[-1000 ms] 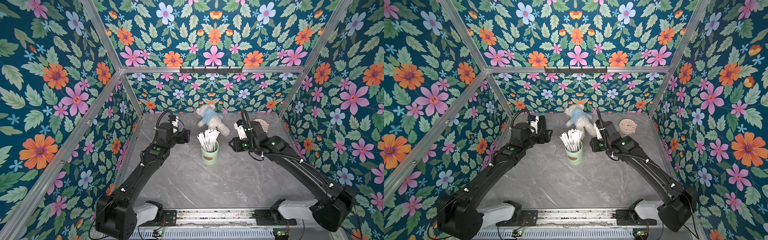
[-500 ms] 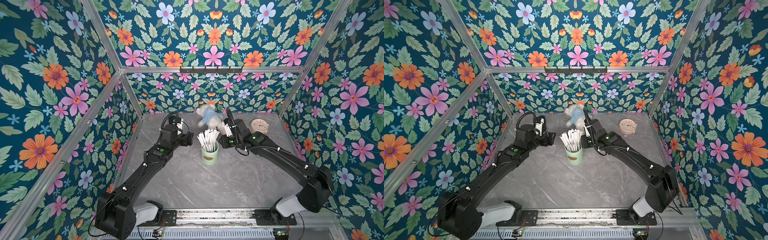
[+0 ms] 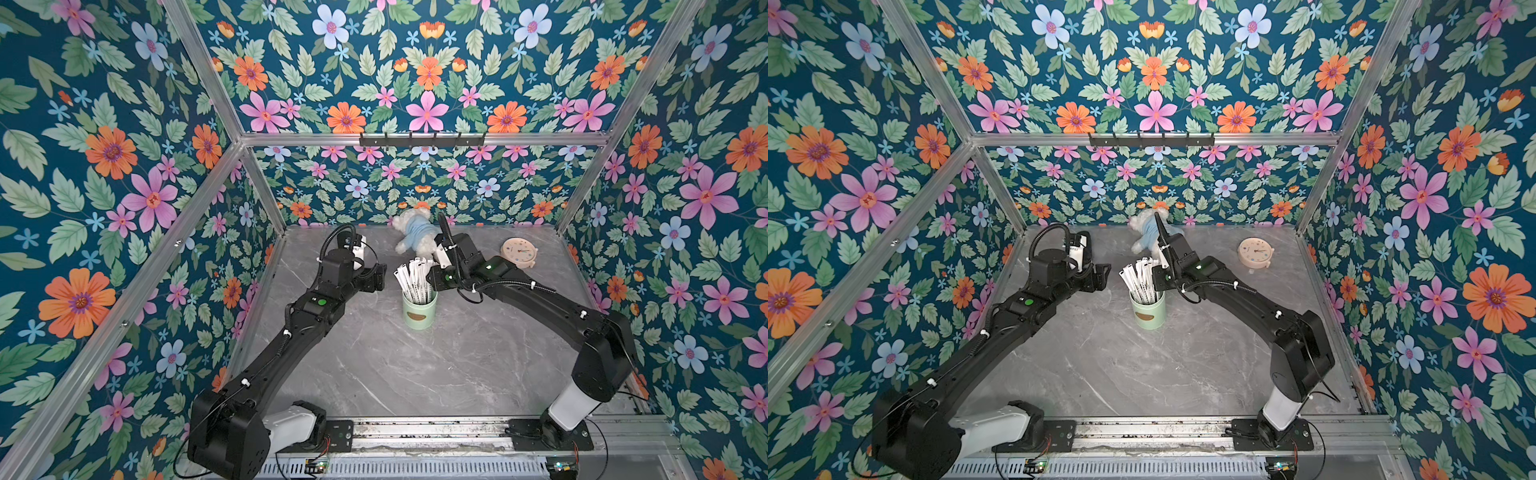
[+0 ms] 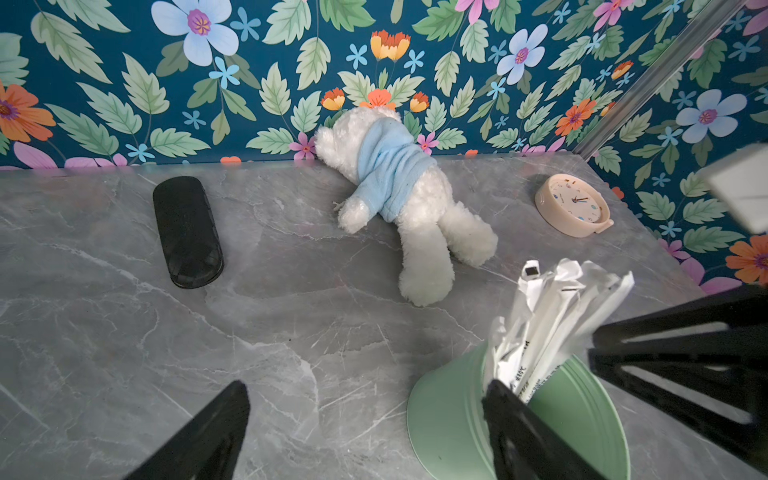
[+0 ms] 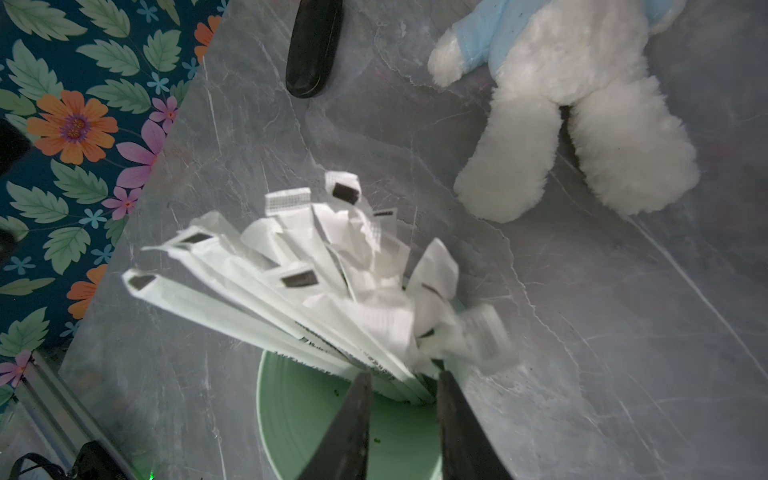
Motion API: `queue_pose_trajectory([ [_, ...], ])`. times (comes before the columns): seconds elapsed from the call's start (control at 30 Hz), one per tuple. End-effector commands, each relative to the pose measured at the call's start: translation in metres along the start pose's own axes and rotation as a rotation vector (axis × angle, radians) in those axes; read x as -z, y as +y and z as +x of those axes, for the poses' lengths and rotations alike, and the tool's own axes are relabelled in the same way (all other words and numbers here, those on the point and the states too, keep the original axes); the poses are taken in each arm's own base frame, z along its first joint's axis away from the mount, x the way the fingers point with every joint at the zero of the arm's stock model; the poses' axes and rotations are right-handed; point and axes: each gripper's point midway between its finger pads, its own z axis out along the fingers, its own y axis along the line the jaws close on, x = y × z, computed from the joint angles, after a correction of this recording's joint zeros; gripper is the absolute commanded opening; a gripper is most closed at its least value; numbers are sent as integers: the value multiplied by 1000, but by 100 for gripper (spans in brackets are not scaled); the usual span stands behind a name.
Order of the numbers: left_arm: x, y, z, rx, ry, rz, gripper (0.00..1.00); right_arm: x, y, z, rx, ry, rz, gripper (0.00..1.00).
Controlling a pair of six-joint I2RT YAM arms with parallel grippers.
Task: Take the straws out of the storage container
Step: Pick up the straw from the container.
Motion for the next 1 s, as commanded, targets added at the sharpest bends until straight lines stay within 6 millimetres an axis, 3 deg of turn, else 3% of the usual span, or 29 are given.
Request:
queue_pose_trajectory([
  [0.0, 2, 1, -7, -12, -23, -7, 90, -4, 1, -3, 17, -3, 3, 30],
  [0.3, 3, 1, -8, -17, -27, -10, 91, -13, -3, -6, 24, 3, 30, 29],
  [0.7, 2, 1, -7, -20, -23, -11, 91, -19, -4, -8, 33, 12, 40, 19],
  [0.97, 1, 2, -6, -23, -20, -16, 91, -4, 1, -8, 39, 5, 31, 12],
])
